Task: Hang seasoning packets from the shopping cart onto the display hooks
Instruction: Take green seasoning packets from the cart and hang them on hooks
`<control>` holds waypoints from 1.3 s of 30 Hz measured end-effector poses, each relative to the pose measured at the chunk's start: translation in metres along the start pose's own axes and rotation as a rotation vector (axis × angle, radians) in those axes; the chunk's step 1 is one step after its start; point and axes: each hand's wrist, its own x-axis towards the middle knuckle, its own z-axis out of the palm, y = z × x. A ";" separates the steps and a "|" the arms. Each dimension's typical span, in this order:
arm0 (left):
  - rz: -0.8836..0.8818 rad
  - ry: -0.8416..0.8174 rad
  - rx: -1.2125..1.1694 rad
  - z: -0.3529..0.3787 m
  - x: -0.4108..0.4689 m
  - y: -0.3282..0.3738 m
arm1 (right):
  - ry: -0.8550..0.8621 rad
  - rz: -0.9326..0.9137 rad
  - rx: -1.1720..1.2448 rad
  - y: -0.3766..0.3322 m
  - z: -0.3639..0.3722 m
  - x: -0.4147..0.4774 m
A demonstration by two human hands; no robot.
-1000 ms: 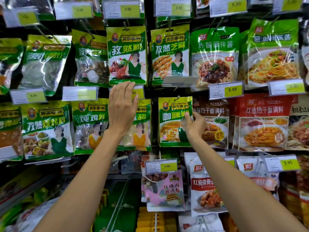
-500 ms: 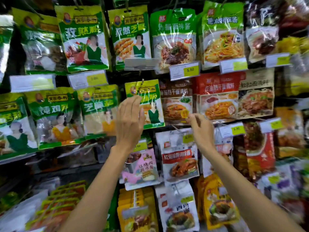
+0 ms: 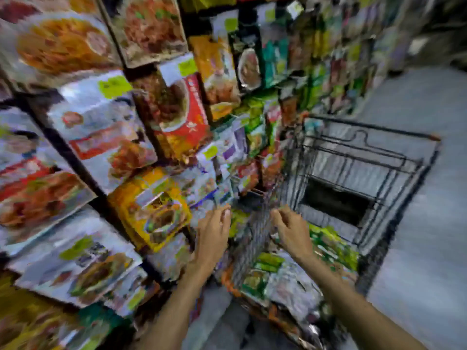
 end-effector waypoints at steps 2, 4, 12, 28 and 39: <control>0.016 -0.113 0.003 0.044 0.001 -0.008 | 0.030 0.131 -0.017 0.048 -0.009 -0.001; -0.008 -0.229 -0.009 0.085 0.005 -0.018 | 0.065 0.246 -0.024 0.091 -0.013 -0.005; -0.176 -0.598 0.015 0.220 0.004 -0.097 | 0.267 0.630 -0.116 0.217 0.005 -0.017; -0.592 -0.903 0.230 0.345 -0.045 -0.218 | 0.351 1.120 -0.316 0.353 0.062 -0.016; -0.338 -0.904 0.180 0.364 -0.067 -0.185 | 0.347 1.032 -0.273 0.348 0.115 -0.038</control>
